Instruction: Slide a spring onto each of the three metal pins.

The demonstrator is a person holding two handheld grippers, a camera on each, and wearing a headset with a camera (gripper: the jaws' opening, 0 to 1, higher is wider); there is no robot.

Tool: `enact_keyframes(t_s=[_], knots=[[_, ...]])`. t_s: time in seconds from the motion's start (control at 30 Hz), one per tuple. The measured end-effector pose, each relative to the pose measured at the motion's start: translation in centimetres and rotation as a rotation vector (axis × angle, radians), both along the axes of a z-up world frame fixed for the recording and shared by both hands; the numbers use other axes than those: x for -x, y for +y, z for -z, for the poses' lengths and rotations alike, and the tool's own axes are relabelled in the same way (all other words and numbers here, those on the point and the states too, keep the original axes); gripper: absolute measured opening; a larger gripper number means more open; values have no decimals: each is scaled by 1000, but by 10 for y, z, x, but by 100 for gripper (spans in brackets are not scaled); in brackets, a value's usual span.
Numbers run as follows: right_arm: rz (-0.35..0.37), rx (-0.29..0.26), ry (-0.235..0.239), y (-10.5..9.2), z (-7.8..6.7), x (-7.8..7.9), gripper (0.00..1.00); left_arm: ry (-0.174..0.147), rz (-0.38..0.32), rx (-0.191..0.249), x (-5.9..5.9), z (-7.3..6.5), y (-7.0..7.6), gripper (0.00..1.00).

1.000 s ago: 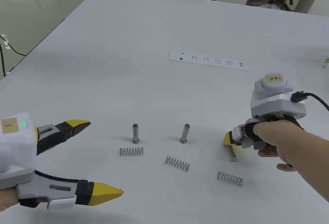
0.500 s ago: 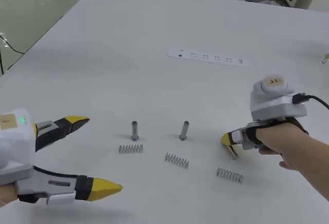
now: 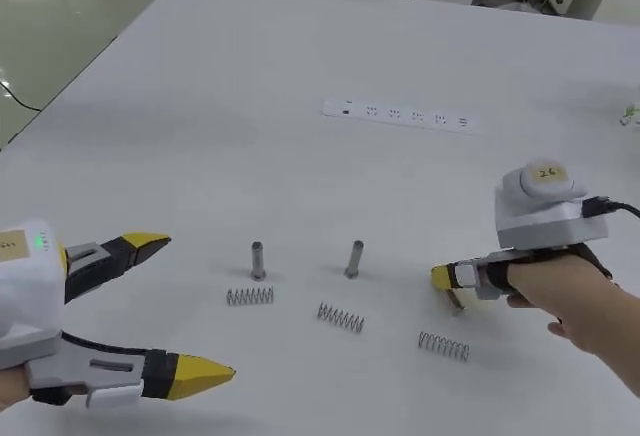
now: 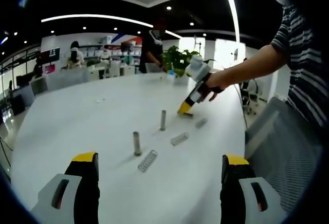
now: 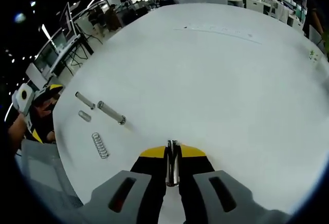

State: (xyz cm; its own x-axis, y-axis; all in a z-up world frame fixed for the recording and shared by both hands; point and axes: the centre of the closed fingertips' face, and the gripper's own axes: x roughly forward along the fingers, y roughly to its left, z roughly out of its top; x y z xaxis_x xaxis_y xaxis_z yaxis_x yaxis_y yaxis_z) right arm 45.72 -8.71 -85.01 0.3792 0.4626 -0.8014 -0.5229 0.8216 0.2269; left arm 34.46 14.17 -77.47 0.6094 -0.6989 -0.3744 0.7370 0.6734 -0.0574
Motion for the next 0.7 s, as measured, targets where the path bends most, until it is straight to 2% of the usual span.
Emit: enact_keyframes(t_s=[0.27,0.7], knots=[[-38,-28,-58,-3,-5,-2,4,1,-2,-4,0,0,1,97],[-49,-73,-127,-2,-14,-2,4,-3,0,-9,0,-1,-2,97]])
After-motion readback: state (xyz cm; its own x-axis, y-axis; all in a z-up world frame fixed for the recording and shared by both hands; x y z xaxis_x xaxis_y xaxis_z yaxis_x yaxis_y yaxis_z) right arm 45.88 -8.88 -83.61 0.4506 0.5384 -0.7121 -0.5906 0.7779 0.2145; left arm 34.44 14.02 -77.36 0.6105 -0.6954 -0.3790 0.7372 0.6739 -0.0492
